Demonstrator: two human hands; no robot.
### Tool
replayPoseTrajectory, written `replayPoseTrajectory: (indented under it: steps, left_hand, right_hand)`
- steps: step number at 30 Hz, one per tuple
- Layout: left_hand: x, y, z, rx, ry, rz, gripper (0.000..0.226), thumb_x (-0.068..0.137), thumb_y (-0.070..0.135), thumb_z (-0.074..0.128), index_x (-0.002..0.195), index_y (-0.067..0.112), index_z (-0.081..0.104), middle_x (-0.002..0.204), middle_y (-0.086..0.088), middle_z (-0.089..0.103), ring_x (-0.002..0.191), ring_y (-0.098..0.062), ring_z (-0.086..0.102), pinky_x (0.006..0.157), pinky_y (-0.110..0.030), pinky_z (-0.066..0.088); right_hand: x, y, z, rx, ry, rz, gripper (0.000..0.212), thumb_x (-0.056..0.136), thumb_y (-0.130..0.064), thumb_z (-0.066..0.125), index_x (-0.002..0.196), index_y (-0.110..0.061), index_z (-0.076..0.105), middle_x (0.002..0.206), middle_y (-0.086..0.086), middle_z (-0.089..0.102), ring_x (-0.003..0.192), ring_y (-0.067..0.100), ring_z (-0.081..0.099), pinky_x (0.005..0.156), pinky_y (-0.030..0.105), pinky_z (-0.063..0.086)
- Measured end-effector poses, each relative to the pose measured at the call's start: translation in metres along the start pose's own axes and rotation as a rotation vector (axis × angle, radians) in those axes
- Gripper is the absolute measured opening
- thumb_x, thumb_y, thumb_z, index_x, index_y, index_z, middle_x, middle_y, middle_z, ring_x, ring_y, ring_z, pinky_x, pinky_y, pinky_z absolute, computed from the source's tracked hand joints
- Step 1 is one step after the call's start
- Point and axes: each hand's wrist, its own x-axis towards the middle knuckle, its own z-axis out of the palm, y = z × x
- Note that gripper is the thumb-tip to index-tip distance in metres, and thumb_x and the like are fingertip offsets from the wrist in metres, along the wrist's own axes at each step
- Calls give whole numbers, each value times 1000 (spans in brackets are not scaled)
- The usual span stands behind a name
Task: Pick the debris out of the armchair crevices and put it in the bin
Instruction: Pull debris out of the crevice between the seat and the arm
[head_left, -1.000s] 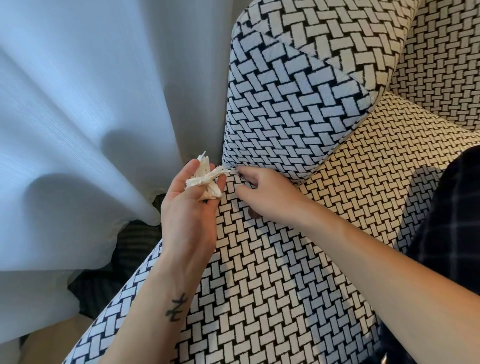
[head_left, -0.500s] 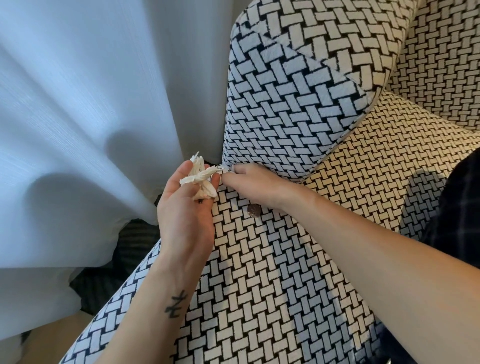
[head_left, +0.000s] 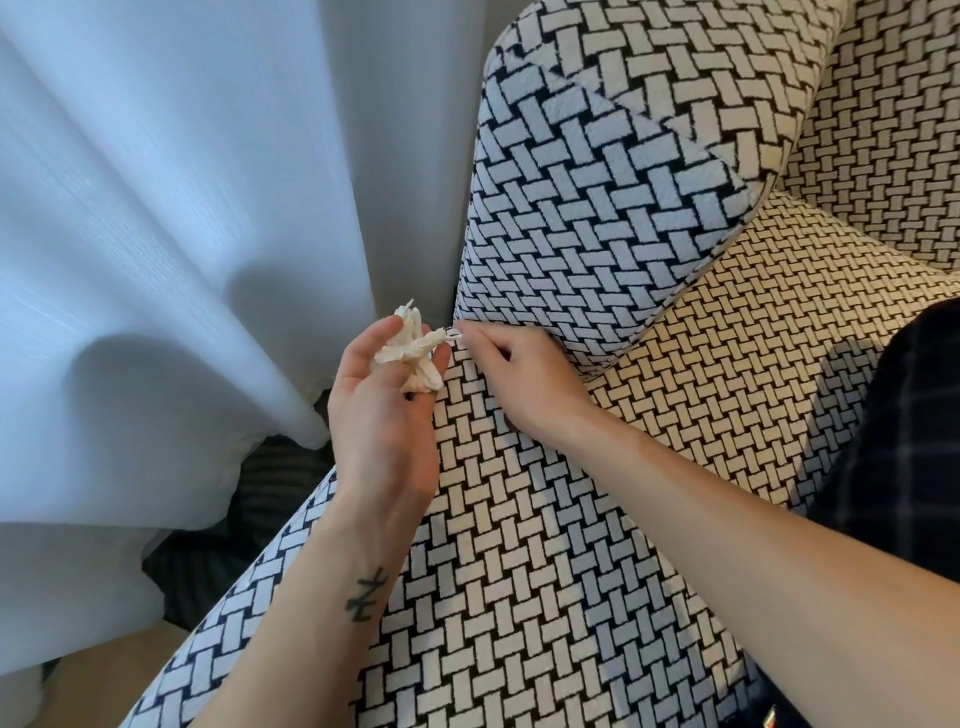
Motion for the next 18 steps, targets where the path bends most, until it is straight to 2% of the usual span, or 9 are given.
replayPoseTrajectory:
  steps: [2,4,6,8,10,12,15,16,18]
  left_hand:
    - [-1,0,1,9,-14,-2,31,97,-13,48,93,11,67,114,-17,72,102,-26,73,92,-34,59]
    - [-1,0,1,39,-26,-9,30,97,-11,47,93,10,68,112,-15,73,100,-25,73,96,-36,58]
    - [-2,-1,1,78,-49,-22,28,97,-9,47,101,7,69,112,-14,75,100,-24,73,98,-36,56]
    - [-1,0,0,85,-105,-38,30,97,-4,45,113,5,68,116,-14,74,107,-25,71,98,-36,55]
    - [-2,0,0,60,-187,-55,30,94,0,43,110,1,68,115,-12,72,104,-25,69,94,-36,54]
    - [-3,1,0,23,-222,-68,24,92,0,41,94,2,65,101,-12,64,88,-19,62,85,-32,52]
    - [-5,1,1,-57,-264,-123,27,94,2,34,86,7,59,85,-6,62,80,-16,59,79,-30,51]
    - [-5,1,0,-109,-304,-161,27,94,5,32,87,6,58,88,-7,65,87,-19,63,84,-32,52]
    - [-9,3,-1,-224,-388,-242,29,91,14,32,106,4,54,114,-19,66,119,-31,63,108,-40,46]
  right_hand:
    - [-5,-1,-1,55,48,-5,33,106,-37,49,122,-22,74,83,-21,68,73,-6,62,74,9,44]
    - [-13,-2,-1,122,91,-20,32,106,-37,49,123,-25,73,75,-19,65,66,-3,59,73,16,49]
    - [-23,-8,-1,181,113,-76,32,107,-34,49,130,-26,69,107,-17,74,97,-6,66,91,14,51]
    - [-28,-17,2,92,122,-211,31,107,-28,50,133,-25,67,137,-12,64,130,-6,52,110,20,42]
    - [-26,-23,4,-124,139,-417,32,106,-25,51,135,-23,66,151,-5,52,147,5,36,121,29,32]
    - [-19,-25,6,-235,137,-552,33,105,-23,53,135,-18,66,153,0,51,149,14,35,122,35,31]
    - [-13,-24,9,-257,126,-557,33,105,-24,53,134,-17,67,150,1,55,148,18,37,119,41,34]
    - [-12,-23,10,-286,111,-546,33,105,-25,53,133,-19,67,150,0,55,148,19,37,119,43,34]
    - [-12,-18,10,-364,91,-529,33,104,-29,52,131,-23,69,151,-1,53,149,20,36,117,46,34]
